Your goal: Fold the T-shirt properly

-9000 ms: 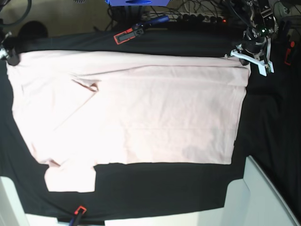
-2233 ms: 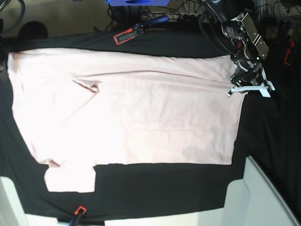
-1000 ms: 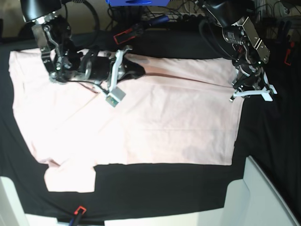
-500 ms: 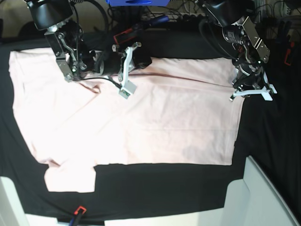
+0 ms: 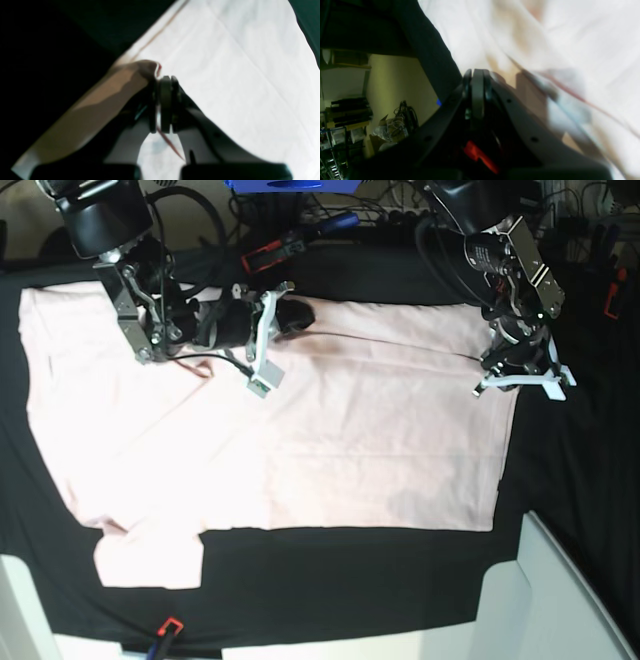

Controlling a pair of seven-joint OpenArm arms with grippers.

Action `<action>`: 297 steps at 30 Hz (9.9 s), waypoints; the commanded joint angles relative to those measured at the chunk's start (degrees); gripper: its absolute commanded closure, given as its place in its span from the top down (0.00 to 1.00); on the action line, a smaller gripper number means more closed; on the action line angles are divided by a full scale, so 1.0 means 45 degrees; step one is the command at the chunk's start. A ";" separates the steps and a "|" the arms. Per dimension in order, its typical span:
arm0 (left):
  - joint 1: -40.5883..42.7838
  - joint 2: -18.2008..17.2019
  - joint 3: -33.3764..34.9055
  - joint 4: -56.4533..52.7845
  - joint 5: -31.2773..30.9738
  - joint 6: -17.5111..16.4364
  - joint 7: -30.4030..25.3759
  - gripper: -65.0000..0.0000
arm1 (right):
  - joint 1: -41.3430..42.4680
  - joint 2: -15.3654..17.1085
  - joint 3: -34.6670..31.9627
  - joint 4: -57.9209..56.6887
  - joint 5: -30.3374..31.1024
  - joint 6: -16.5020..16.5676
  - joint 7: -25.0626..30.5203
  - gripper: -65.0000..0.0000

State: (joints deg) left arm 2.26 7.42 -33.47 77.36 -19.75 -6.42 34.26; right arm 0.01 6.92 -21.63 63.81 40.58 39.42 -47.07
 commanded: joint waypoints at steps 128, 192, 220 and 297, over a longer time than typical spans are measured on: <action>-0.1470 -0.4277 0.3190 -0.0811 -0.0095 -0.0147 -0.0219 0.69 | 0.6454 0.4958 0.4230 -0.4989 -0.2912 0.0129 0.3065 0.04; -0.3580 -0.5761 0.2350 -0.4190 -0.0193 -0.0147 -0.0180 0.74 | 0.7236 0.4157 0.2335 -1.1963 -0.2912 -0.4530 1.0919 0.01; -0.9226 -0.5605 0.2056 -1.4759 0.2718 0.1396 -0.3462 0.98 | 0.6337 0.4431 0.2335 -1.0713 -0.2912 -0.4511 1.0821 0.01; -0.7116 -0.4101 0.1920 -1.1516 0.4906 0.1435 -0.3462 0.27 | 0.6337 0.4451 0.2335 -1.0341 -0.2912 -0.4511 1.0802 0.01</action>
State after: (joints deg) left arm -29.21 -10.76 -24.86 25.32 2.59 -0.23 16.82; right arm 27.11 25.69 -11.18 16.40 27.03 18.94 0.21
